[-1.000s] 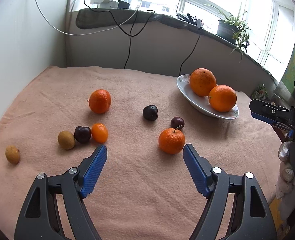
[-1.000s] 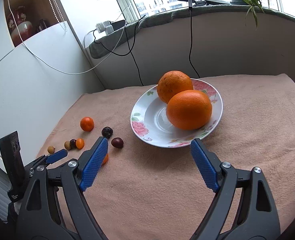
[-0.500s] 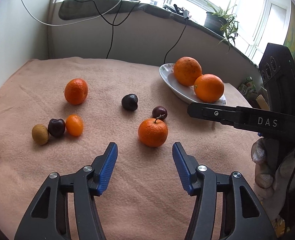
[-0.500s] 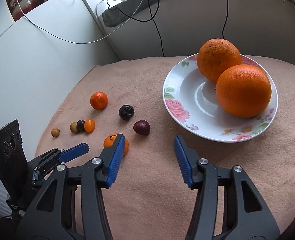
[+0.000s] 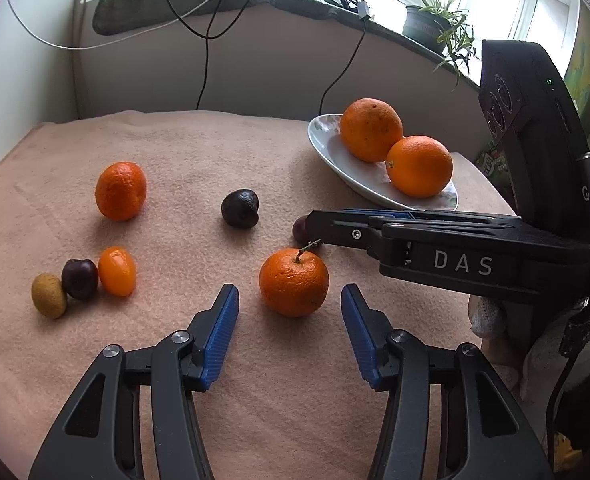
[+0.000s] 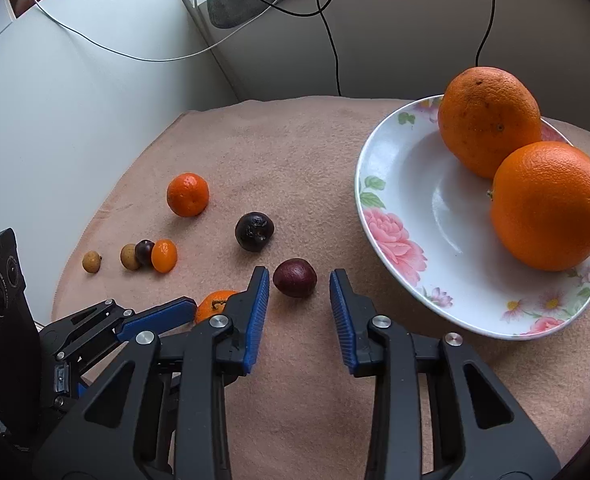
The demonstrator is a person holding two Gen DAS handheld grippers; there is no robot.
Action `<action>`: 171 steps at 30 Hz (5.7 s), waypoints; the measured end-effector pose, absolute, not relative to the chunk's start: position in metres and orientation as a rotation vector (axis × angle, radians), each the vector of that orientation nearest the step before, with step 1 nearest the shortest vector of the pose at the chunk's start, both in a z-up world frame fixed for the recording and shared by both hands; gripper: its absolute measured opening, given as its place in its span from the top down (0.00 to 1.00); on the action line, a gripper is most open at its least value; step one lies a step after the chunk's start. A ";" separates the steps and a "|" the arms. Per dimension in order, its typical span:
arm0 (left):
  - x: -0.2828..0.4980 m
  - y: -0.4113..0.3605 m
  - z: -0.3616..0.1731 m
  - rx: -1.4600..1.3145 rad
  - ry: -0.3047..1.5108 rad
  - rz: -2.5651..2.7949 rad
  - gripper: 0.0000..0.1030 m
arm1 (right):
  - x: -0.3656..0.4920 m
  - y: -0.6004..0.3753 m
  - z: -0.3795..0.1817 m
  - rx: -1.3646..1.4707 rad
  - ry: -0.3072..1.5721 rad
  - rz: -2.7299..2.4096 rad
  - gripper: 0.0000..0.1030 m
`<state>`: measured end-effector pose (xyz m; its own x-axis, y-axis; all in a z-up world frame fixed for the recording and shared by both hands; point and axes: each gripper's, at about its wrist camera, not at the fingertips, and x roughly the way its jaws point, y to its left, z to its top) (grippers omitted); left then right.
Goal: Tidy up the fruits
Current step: 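Close the right gripper on the dark red plum, then carry the plum with the right gripper to the plate while the left carries a small tangerine, then open both grippers to release the plum and tangerine onto the plate, then withdraw both grippers from the plate toward the loose fruits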
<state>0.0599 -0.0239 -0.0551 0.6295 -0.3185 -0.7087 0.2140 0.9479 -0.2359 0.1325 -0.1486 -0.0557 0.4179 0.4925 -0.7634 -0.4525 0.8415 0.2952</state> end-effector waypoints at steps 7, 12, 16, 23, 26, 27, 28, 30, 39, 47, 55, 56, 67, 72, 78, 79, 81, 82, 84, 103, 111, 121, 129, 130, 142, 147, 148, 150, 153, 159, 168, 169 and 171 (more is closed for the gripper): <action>0.065 -0.025 -0.059 -0.136 0.854 -0.304 0.55 | 0.137 -0.138 -0.059 0.008 0.981 0.602 0.69; 0.072 -0.025 -0.062 -0.139 0.863 -0.314 0.63 | 0.137 -0.133 -0.062 -0.018 1.001 0.617 0.69; 0.072 -0.025 -0.061 -0.138 0.862 -0.318 0.65 | 0.137 -0.133 -0.061 -0.020 1.000 0.625 0.72; 0.072 -0.024 -0.060 -0.145 0.857 -0.320 0.65 | 0.136 -0.134 -0.061 -0.016 0.988 0.625 0.75; 0.070 -0.023 -0.060 -0.148 0.855 -0.320 0.65 | 0.135 -0.140 -0.056 0.009 0.975 0.622 0.75; 0.070 -0.022 -0.059 -0.150 0.855 -0.321 0.65 | 0.135 -0.143 -0.054 0.020 0.970 0.622 0.75; 0.069 -0.022 -0.059 -0.153 0.853 -0.321 0.65 | 0.134 -0.146 -0.051 0.030 0.966 0.624 0.75; 0.069 -0.022 -0.057 -0.156 0.848 -0.321 0.66 | 0.131 -0.151 -0.045 0.044 0.950 0.624 0.75; 0.075 -0.023 -0.044 -0.177 0.814 -0.340 0.66 | 0.119 -0.179 -0.027 0.095 0.891 0.587 0.75; 0.098 -0.035 -0.030 -0.196 0.773 -0.359 0.66 | 0.118 -0.203 -0.019 0.101 0.850 0.519 0.75; 0.116 -0.051 -0.027 -0.191 0.759 -0.375 0.66 | 0.113 -0.214 -0.020 0.064 0.833 0.465 0.75; 0.118 -0.053 -0.027 -0.190 0.761 -0.376 0.66 | 0.113 -0.215 -0.020 0.062 0.831 0.460 0.75; 0.137 -0.071 -0.030 -0.166 0.782 -0.385 0.66 | 0.118 -0.220 -0.024 0.054 0.842 0.435 0.75; 0.140 -0.073 -0.030 -0.158 0.781 -0.378 0.65 | 0.117 -0.220 -0.024 0.044 0.837 0.428 0.75; 0.141 -0.074 -0.028 -0.147 0.780 -0.373 0.65 | 0.119 -0.220 -0.025 0.044 0.839 0.427 0.75; 0.141 -0.074 -0.028 -0.145 0.778 -0.374 0.65 | 0.119 -0.219 -0.025 0.043 0.840 0.428 0.75; 0.142 -0.075 -0.027 -0.137 0.778 -0.372 0.65 | 0.119 -0.219 -0.025 0.038 0.839 0.427 0.75; 0.142 -0.076 -0.028 -0.133 0.779 -0.373 0.65 | 0.119 -0.219 -0.025 0.035 0.838 0.425 0.75; 0.142 -0.077 -0.027 -0.130 0.777 -0.367 0.62 | 0.119 -0.219 -0.025 0.034 0.837 0.421 0.75; 0.135 -0.066 -0.012 -0.145 0.724 -0.318 0.32 | 0.108 -0.219 -0.014 0.031 0.793 0.411 0.29; 0.123 -0.060 -0.007 -0.148 0.719 -0.283 0.24 | 0.103 -0.213 -0.011 0.034 0.791 0.437 0.14; 0.098 -0.033 -0.003 -0.139 0.699 -0.233 0.23 | 0.090 -0.194 -0.009 0.005 0.785 0.482 0.14; 0.076 0.005 0.002 -0.152 0.678 -0.168 0.23 | 0.082 -0.185 0.000 -0.004 0.743 0.489 0.14; 0.073 0.010 0.002 -0.152 0.675 -0.159 0.23 | 0.082 -0.185 0.001 -0.003 0.741 0.495 0.14; 0.033 0.081 -0.016 -0.204 0.695 -0.019 0.23 | 0.073 -0.144 -0.004 -0.073 0.726 0.607 0.14; 0.022 0.101 -0.031 -0.242 0.720 0.016 0.24 | 0.078 -0.124 -0.014 -0.081 0.755 0.631 0.16; 0.021 0.103 -0.034 -0.247 0.726 0.021 0.24 | 0.080 -0.120 -0.017 -0.085 0.766 0.633 0.19; 0.022 0.107 -0.040 -0.251 0.739 0.028 0.27 | 0.084 -0.112 -0.022 -0.094 0.788 0.633 0.28; 0.025 0.108 -0.046 -0.254 0.756 0.021 0.34 | 0.090 -0.105 -0.029 -0.099 0.802 0.619 0.29; 0.035 0.107 -0.056 -0.253 0.782 0.000 0.44 | 0.104 -0.089 -0.042 -0.109 0.834 0.603 0.40; 0.048 0.112 -0.062 -0.251 0.808 -0.018 0.55 | 0.123 -0.076 -0.057 -0.129 0.870 0.574 0.50; 0.048 0.112 -0.063 -0.252 0.809 -0.021 0.55 | 0.124 -0.075 -0.058 -0.129 0.874 0.574 0.50; 0.049 0.113 -0.063 -0.256 0.811 -0.029 0.56 | 0.126 -0.074 -0.059 -0.134 0.879 0.577 0.50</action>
